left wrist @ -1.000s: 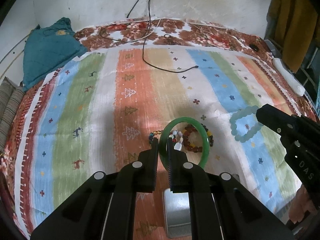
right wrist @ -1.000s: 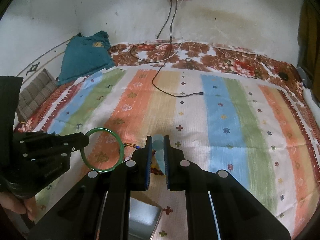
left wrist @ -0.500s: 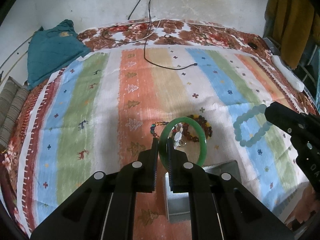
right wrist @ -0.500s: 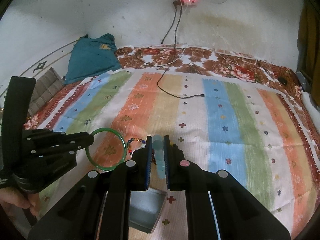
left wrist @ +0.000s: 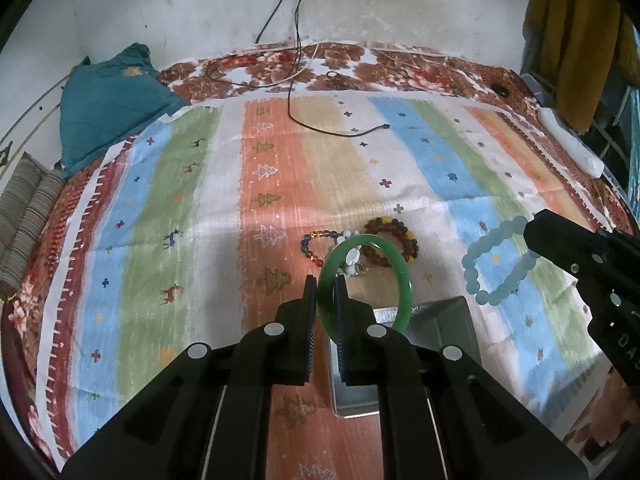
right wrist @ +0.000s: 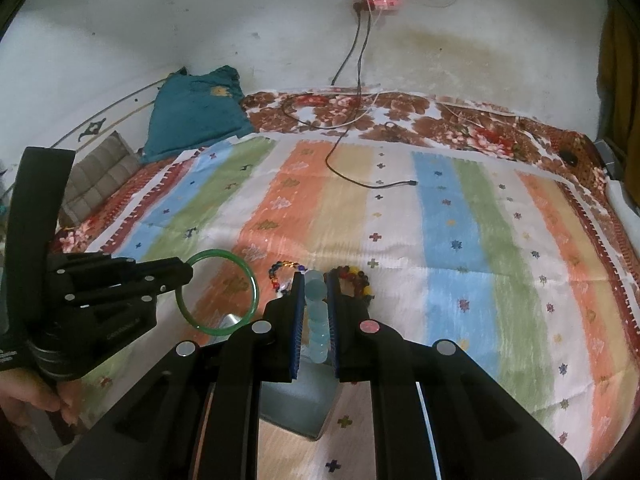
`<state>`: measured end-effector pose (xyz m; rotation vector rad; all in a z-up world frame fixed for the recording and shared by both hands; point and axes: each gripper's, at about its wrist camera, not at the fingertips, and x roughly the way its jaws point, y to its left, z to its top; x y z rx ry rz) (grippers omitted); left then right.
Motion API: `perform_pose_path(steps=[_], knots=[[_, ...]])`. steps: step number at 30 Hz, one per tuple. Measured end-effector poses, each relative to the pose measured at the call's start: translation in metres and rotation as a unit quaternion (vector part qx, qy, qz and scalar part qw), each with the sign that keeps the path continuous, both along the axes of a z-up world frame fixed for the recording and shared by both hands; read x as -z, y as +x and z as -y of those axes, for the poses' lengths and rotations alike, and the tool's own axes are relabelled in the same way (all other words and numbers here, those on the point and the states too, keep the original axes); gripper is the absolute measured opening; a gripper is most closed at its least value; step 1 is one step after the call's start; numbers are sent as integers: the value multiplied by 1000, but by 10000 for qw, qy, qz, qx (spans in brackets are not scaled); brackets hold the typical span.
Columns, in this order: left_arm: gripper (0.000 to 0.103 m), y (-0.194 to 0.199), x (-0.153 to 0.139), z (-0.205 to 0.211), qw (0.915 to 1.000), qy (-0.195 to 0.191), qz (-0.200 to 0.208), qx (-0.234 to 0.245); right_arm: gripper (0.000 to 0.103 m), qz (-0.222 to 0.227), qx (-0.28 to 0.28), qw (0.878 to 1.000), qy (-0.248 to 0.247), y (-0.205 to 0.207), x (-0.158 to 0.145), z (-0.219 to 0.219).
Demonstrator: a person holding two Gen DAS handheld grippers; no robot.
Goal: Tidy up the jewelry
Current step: 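Drop the jade bangle into the tin with the left gripper while the right releases the blue bracelet, then move both open grippers back to the remaining bracelets on the cloth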
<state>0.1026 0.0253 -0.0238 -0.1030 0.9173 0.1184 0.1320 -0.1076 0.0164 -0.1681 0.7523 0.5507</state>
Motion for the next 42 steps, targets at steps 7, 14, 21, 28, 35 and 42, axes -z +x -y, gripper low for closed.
perform_pose_path(steps=[7, 14, 21, 28, 35, 42], knots=[[8, -9, -2, 7, 10000, 57, 39, 50, 12, -150, -94, 9998, 31, -13, 5, 0], [8, -17, -2, 16, 9998, 162, 34, 143, 12, -235, -130, 9996, 29, -23, 8, 4], [9, -20, 0, 21, 9997, 147, -30, 187, 12, -332, -141, 9993, -39, -28, 12, 3], [15, -18, 3, 12, 9998, 122, -135, -12, 25, -515, 210, 9984, -39, -14, 18, 14], [34, -16, 3, 10, 9998, 122, -155, 5, 36, -664, 333, 9971, -136, 0, 24, 17], [43, -4, 8, 6, 9996, 133, -246, 18, 43, -799, 371, 9957, -300, 16, 31, 12]])
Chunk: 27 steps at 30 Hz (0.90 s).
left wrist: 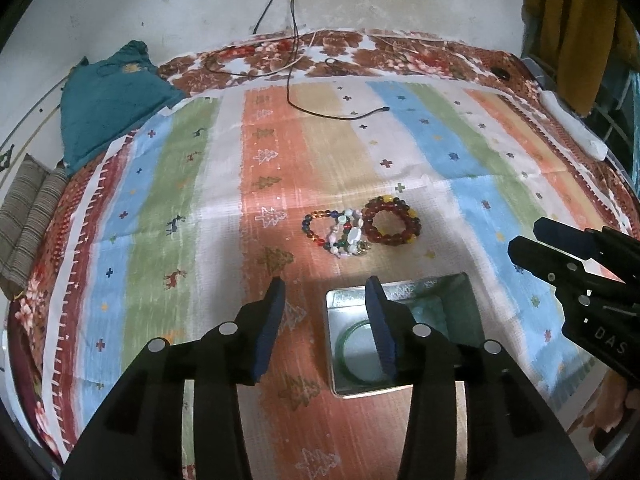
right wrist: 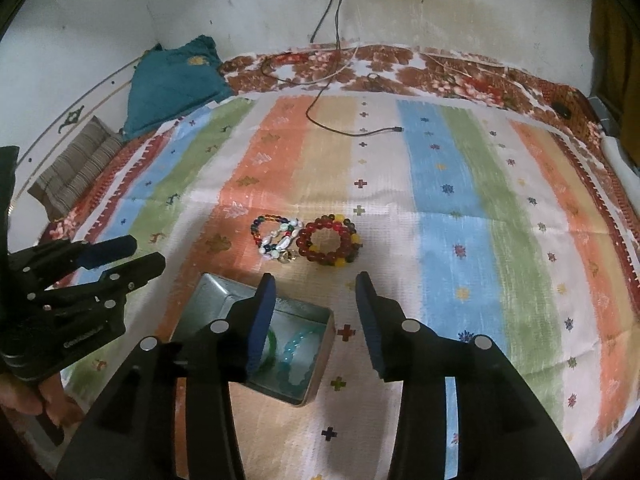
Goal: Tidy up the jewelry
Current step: 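Move both open grippers back to the remaining bracelets on the cloth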
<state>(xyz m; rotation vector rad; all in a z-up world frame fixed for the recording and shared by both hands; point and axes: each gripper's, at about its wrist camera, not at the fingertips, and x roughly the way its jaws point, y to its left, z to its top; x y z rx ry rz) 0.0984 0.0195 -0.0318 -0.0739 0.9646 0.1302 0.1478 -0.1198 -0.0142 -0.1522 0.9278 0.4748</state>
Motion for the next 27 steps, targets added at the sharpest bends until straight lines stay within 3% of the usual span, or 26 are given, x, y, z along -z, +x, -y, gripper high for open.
perform_pose_path(steps=[14, 27], knots=[[54, 31, 10, -10, 9998, 47, -156, 77, 57, -358, 101, 9991, -205, 32, 18, -4], [60, 59, 30, -21, 9991, -48, -373, 173, 58, -611, 210, 9971, -411, 64, 38, -9]])
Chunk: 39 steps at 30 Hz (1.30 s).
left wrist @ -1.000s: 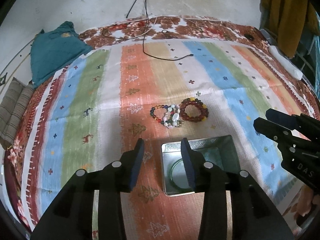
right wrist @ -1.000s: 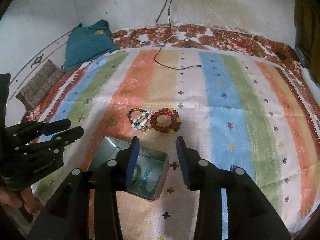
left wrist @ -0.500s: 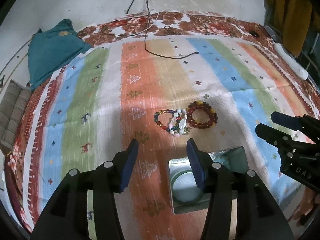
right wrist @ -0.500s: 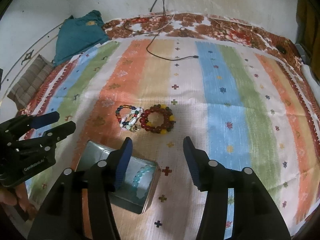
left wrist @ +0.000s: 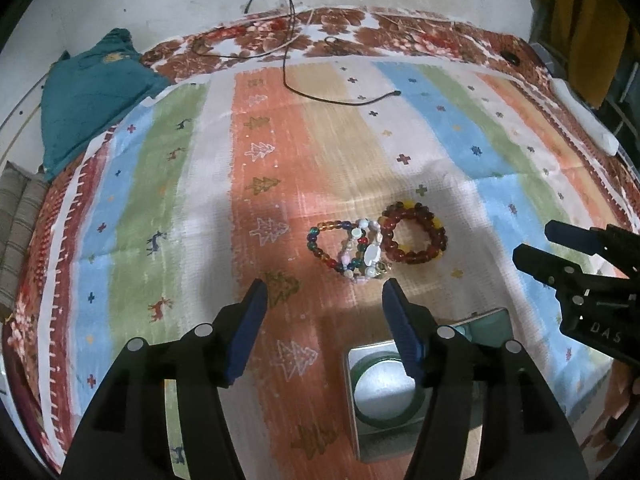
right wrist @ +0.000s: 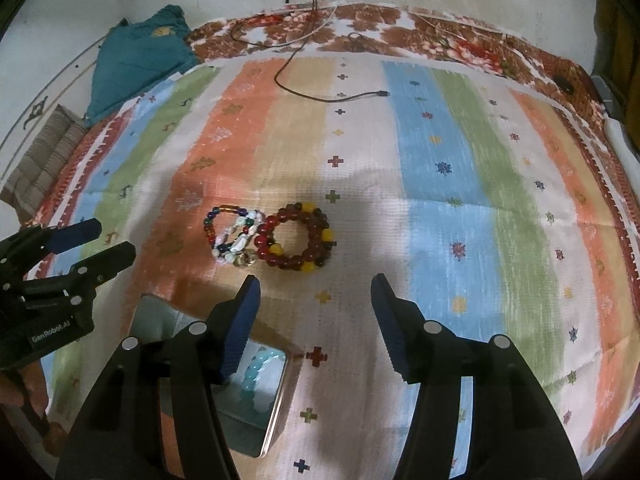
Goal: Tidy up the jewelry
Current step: 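Move both open grippers back to the remaining bracelets on the cloth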
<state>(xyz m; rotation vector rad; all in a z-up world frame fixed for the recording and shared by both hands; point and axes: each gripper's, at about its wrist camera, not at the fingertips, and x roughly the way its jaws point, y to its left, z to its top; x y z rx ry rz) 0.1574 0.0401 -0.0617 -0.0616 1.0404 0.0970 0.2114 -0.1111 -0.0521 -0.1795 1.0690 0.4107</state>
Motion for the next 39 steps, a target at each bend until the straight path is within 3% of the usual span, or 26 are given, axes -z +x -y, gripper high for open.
perform_pose_path(steps=[16, 39], knots=[[60, 32, 18, -3, 9994, -226, -73, 252, 58, -238, 56, 9997, -87, 28, 23, -6], [57, 65, 63, -13, 9965, -327, -597, 493, 57, -522, 54, 9982, -290, 54, 56, -19]])
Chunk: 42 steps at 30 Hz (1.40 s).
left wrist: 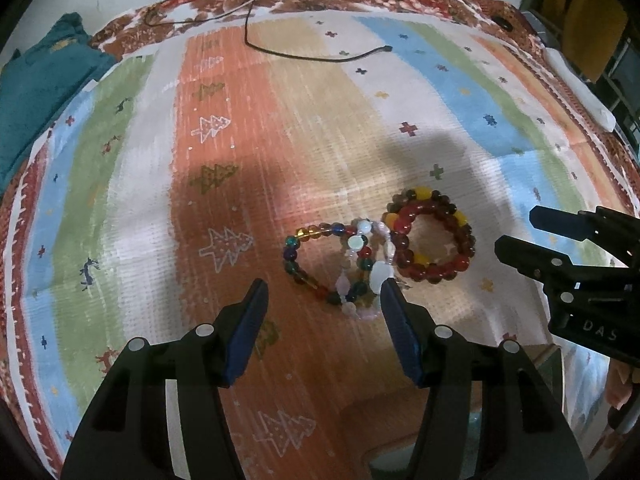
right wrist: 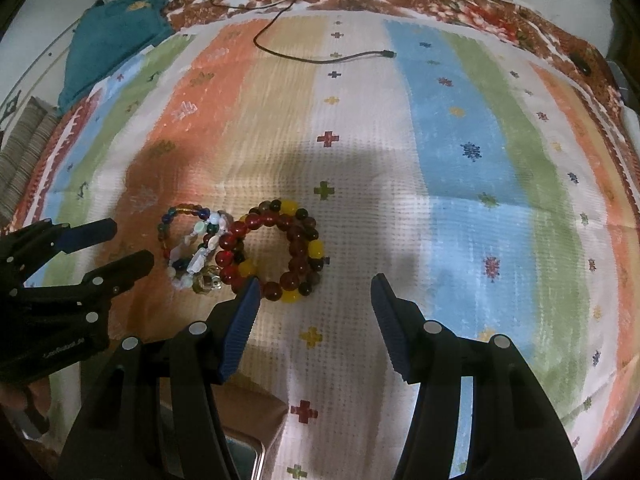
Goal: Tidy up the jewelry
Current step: 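Move both open grippers back to the remaining bracelets on the cloth, then grasp the white crystal bracelet with the left gripper while the right gripper grasps the red bead bracelet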
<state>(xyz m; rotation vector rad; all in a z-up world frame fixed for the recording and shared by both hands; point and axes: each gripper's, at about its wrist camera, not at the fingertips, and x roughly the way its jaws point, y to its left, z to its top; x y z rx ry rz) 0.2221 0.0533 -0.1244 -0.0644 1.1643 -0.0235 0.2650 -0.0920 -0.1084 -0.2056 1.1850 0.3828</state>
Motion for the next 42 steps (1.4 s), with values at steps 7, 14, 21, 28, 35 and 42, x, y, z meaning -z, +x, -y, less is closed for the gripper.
perform_pose_path(steps=[7, 14, 21, 28, 35, 42], knots=[[51, 10, 6, -2, 9999, -92, -128, 27, 53, -137, -3, 9999, -89, 8, 10, -4], [51, 19, 14, 2, 9997, -63, -186, 126, 48, -203, -2, 9997, -141, 16, 18, -7], [45, 27, 24, 5, 9990, -54, -327, 317, 41, -305, -26, 9994, -185, 22, 30, -10], [40, 32, 29, 9, 9984, -55, -367, 420, 35, -354, -60, 9993, -142, 27, 35, -13], [10, 33, 41, 10, 9973, -39, -548, 484, 22, -418, -213, 9987, -183, 24, 41, -18], [10, 32, 33, 8, 9980, -70, -430, 462, 12, -353, -329, 9986, -227, 22, 38, -23]])
